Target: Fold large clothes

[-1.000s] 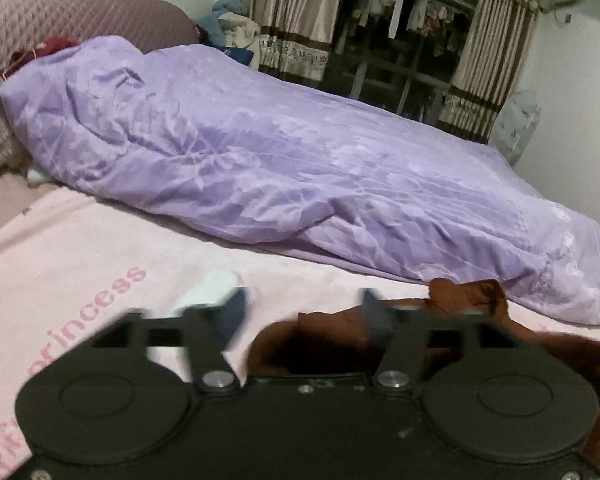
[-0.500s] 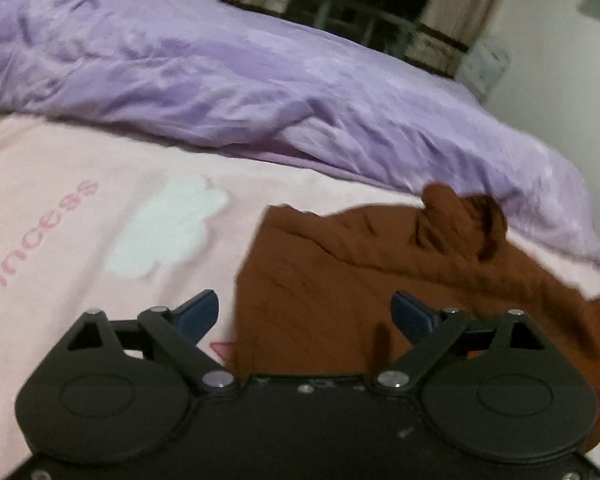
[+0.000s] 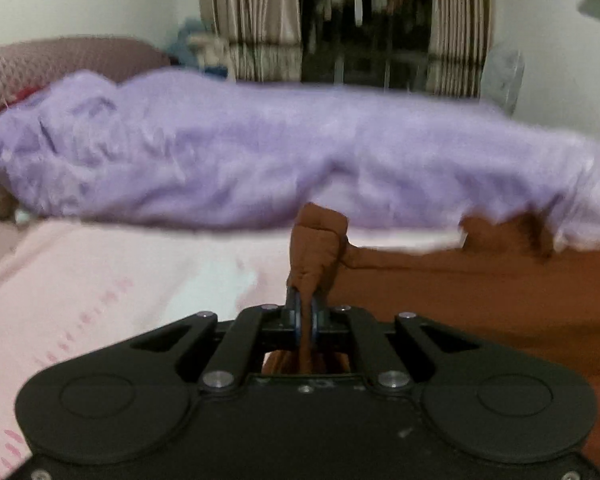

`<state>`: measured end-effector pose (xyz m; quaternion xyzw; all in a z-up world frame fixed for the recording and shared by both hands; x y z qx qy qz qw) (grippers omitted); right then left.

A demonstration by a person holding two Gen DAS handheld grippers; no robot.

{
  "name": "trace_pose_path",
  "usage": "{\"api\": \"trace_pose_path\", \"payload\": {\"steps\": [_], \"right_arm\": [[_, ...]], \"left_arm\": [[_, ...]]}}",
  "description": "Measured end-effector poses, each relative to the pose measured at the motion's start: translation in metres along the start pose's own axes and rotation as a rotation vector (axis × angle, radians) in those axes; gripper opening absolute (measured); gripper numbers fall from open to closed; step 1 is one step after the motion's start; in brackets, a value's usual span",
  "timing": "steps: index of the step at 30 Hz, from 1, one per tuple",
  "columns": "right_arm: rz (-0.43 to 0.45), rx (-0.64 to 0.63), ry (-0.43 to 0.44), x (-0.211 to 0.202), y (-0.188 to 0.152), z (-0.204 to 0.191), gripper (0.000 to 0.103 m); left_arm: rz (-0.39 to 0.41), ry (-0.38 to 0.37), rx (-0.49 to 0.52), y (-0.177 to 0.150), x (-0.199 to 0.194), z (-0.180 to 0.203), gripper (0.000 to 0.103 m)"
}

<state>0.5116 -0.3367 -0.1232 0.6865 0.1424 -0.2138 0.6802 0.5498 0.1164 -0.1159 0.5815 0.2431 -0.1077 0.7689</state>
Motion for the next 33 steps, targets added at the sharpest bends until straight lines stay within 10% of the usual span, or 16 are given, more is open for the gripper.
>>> {"api": "trace_pose_path", "payload": {"steps": [7, 9, 11, 13, 16, 21, 33], "right_arm": [[-0.084, -0.156, -0.056, 0.021, -0.03, -0.022, 0.008], [-0.061, -0.173, -0.08, 0.01, -0.027, -0.021, 0.026], [-0.053, -0.185, -0.112, -0.004, -0.023, -0.012, 0.058], [-0.006, -0.165, -0.12, -0.023, -0.013, -0.001, 0.071], [0.04, -0.089, -0.097, -0.047, -0.002, 0.016, 0.09], [-0.012, 0.012, 0.096, -0.067, -0.014, 0.021, 0.09], [-0.197, -0.076, 0.252, -0.051, -0.071, 0.0, 0.097]], "left_arm": [[0.005, 0.114, 0.216, -0.041, 0.025, 0.02, 0.011], [-0.027, 0.121, 0.155, -0.034, 0.022, 0.011, 0.032], [-0.045, 0.13, 0.093, -0.021, 0.017, -0.002, 0.075], [-0.035, 0.094, 0.032, -0.01, 0.002, -0.011, 0.09], [-0.077, 0.006, -0.032, -0.001, -0.022, -0.022, 0.093], [-0.192, -0.139, -0.122, -0.012, -0.043, -0.032, 0.101], [-0.346, -0.144, -0.107, -0.07, -0.027, -0.037, 0.103]]}}
Point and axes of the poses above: each gripper's, at about its wrist camera, not at the fingertips, and x roughly the way its jaws point, z to its right, y to its top, the point moved 8 cm from there along x, roughly the way its jaws point, and after that the axes turned 14 degrees about -x, right-handed, at the moved point
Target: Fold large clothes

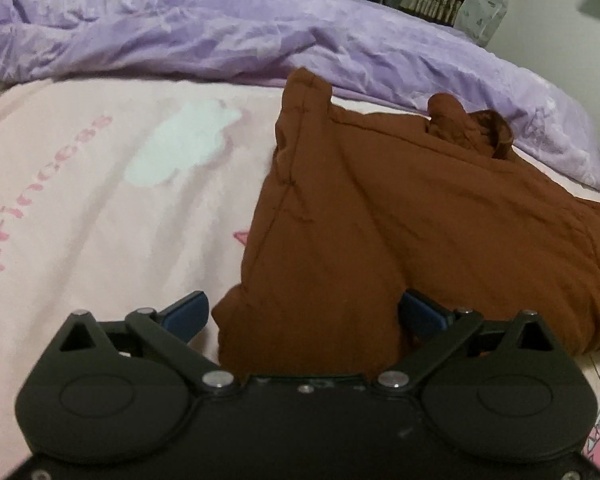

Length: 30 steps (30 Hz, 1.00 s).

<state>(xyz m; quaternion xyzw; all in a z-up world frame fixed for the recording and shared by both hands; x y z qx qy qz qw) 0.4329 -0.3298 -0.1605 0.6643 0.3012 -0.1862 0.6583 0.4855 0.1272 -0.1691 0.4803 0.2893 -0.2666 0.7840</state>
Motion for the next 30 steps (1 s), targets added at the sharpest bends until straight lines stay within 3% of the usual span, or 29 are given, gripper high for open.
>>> {"api": "trace_pose_path", "payload": {"steps": [4, 6, 7, 8, 10, 13, 16, 20, 22, 24, 26, 28, 30], "right_arm": [[0.012, 0.133, 0.071, 0.012, -0.004, 0.006, 0.099], [0.026, 0.107, 0.07, 0.014, -0.004, 0.001, 0.076], [0.03, 0.105, 0.093, 0.015, -0.003, -0.002, 0.052], [0.033, 0.111, 0.11, 0.015, -0.002, -0.005, 0.038], [0.05, 0.104, 0.088, 0.006, 0.004, -0.007, 0.03], [0.098, 0.13, 0.102, -0.025, 0.013, -0.007, 0.02], [0.187, 0.118, 0.174, -0.079, 0.02, -0.006, 0.015], [0.23, 0.11, 0.203, -0.13, 0.01, 0.0, 0.014], [0.199, 0.117, 0.238, -0.129, 0.001, 0.004, 0.014], [0.132, 0.153, 0.251, -0.11, -0.012, 0.008, 0.014], [0.011, 0.149, 0.221, -0.075, -0.033, 0.008, 0.015], [-0.06, 0.137, 0.196, -0.049, -0.045, 0.008, 0.018], [-0.052, 0.123, 0.169, -0.042, -0.044, 0.008, 0.035]], "left_arm": [[0.011, 0.005, 0.002, -0.005, 0.004, 0.001, 0.103], [0.017, -0.016, 0.027, -0.004, 0.007, 0.007, 0.082], [0.02, -0.029, 0.028, -0.004, 0.005, 0.011, 0.07], [0.039, -0.023, 0.029, -0.004, 0.002, 0.013, 0.053], [0.099, -0.004, 0.077, -0.003, -0.009, 0.02, 0.028], [0.197, 0.059, 0.154, -0.003, -0.043, 0.031, 0.019], [0.272, -0.004, 0.156, -0.004, -0.1, 0.032, 0.018], [0.276, -0.034, 0.114, -0.025, -0.157, 0.011, 0.018], [0.262, -0.013, 0.13, -0.042, -0.158, 0.0, 0.018], [0.138, 0.043, 0.121, -0.067, -0.124, -0.015, 0.019], [0.009, 0.119, 0.139, -0.088, -0.08, -0.027, 0.033], [0.095, 0.149, 0.215, -0.082, -0.077, -0.021, 0.045], [0.169, 0.17, 0.243, -0.071, -0.088, -0.017, 0.059]]}}
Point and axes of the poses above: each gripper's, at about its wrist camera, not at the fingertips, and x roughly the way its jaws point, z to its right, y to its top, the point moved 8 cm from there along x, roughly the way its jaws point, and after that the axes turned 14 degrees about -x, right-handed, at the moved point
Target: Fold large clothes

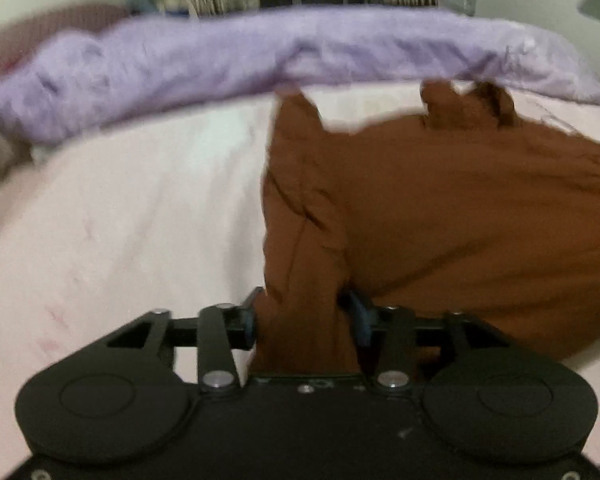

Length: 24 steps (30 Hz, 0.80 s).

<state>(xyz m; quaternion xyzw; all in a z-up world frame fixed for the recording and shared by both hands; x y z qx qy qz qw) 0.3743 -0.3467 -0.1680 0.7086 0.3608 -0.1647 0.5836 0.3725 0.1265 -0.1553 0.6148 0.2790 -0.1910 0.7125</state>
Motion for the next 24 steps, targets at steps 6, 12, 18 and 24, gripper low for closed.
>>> {"api": "trace_pose_path", "payload": {"steps": [6, 12, 18, 24], "right_arm": [[0.2, -0.011, -0.054, -0.024, 0.035, 0.001, 0.075], [0.247, -0.028, -0.12, -0.001, 0.064, -0.003, 0.085], [0.177, -0.17, -0.14, 0.041, 0.072, -0.022, 0.068], [0.39, -0.043, -0.185, 0.01, 0.093, -0.011, 0.01]], "left_arm": [[0.127, -0.027, -0.047, 0.038, -0.006, 0.0, 0.098], [0.129, -0.025, -0.011, 0.069, 0.036, 0.023, 0.103], [0.051, 0.009, -0.14, 0.08, 0.093, 0.01, 0.095], [0.102, -0.037, -0.311, 0.109, 0.08, 0.0, 0.015]]}}
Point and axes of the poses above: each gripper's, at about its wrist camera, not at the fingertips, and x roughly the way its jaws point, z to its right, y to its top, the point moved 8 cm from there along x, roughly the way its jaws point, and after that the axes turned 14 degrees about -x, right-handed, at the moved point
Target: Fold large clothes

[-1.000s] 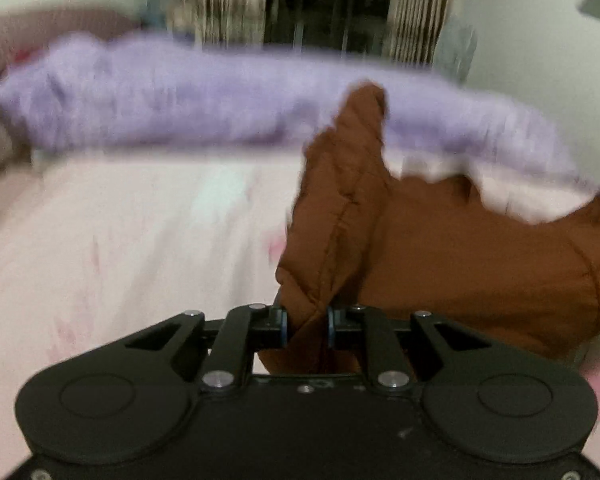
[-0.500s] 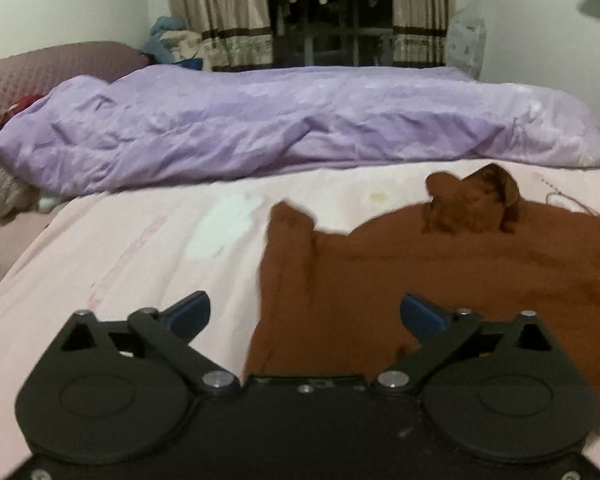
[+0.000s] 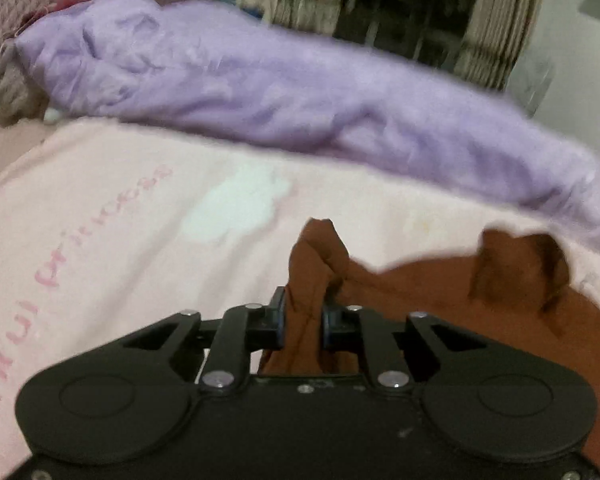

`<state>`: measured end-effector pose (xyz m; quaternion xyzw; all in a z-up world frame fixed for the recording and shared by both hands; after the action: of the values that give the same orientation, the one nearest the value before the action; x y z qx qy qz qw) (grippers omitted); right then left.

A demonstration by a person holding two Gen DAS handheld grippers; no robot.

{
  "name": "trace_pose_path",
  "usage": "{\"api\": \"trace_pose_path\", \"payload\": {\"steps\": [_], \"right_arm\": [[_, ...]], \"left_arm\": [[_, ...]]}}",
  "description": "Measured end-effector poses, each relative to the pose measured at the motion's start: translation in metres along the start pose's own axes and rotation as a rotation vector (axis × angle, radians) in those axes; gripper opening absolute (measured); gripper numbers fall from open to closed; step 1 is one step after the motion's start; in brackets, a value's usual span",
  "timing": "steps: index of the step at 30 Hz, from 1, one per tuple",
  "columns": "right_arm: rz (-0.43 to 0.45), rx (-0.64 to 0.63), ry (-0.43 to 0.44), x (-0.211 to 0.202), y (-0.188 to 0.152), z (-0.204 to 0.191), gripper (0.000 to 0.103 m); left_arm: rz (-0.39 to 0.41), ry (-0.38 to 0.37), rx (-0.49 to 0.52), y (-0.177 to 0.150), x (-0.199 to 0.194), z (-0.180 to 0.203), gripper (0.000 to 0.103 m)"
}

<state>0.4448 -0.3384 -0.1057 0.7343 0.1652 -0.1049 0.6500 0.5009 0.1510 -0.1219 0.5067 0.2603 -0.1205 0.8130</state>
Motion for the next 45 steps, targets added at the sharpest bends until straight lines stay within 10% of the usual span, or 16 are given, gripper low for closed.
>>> {"api": "trace_pose_path", "payload": {"steps": [4, 12, 17, 24, 27, 31, 39, 45], "right_arm": [[0.13, -0.079, -0.064, -0.013, 0.017, -0.007, 0.009], [-0.181, -0.101, -0.1, 0.057, -0.043, -0.003, 0.012], [-0.222, -0.044, -0.155, 0.053, -0.04, 0.011, 0.07], [0.116, -0.203, -0.454, -0.02, 0.035, -0.02, 0.071], [0.217, -0.195, -0.28, -0.034, 0.047, -0.073, 0.038], [0.089, -0.204, -0.021, -0.015, 0.016, -0.146, 0.035], [-0.19, -0.417, 0.052, 0.054, -0.071, -0.199, 0.035], [-0.197, -0.37, 0.077, 0.046, -0.068, -0.199, 0.04]], "left_arm": [[0.208, 0.046, 0.199, 0.003, -0.011, 0.026, 0.015], [0.064, 0.206, 0.232, -0.035, 0.062, 0.005, 0.021], [0.094, 0.299, 0.18, -0.019, 0.063, -0.005, 0.079], [0.385, 0.232, 0.171, 0.028, -0.014, 0.028, 0.103], [0.402, 0.089, 0.119, 0.027, -0.034, 0.07, 0.103], [0.236, -0.069, 0.124, -0.011, -0.011, 0.119, 0.103], [0.068, 0.048, 0.291, -0.074, 0.074, 0.125, 0.103], [0.081, 0.077, 0.326, -0.082, 0.073, 0.124, 0.103]]}}
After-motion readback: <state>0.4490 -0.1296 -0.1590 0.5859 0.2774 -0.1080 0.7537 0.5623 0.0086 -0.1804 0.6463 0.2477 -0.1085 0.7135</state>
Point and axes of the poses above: each gripper's, at about its wrist camera, not at the fingertips, and x roughly the way its jaws point, z to its right, y to its top, the point moved 8 cm from there along x, roughly the way its jaws point, and after that the axes turned 14 degrees about -x, right-handed, at the moved point
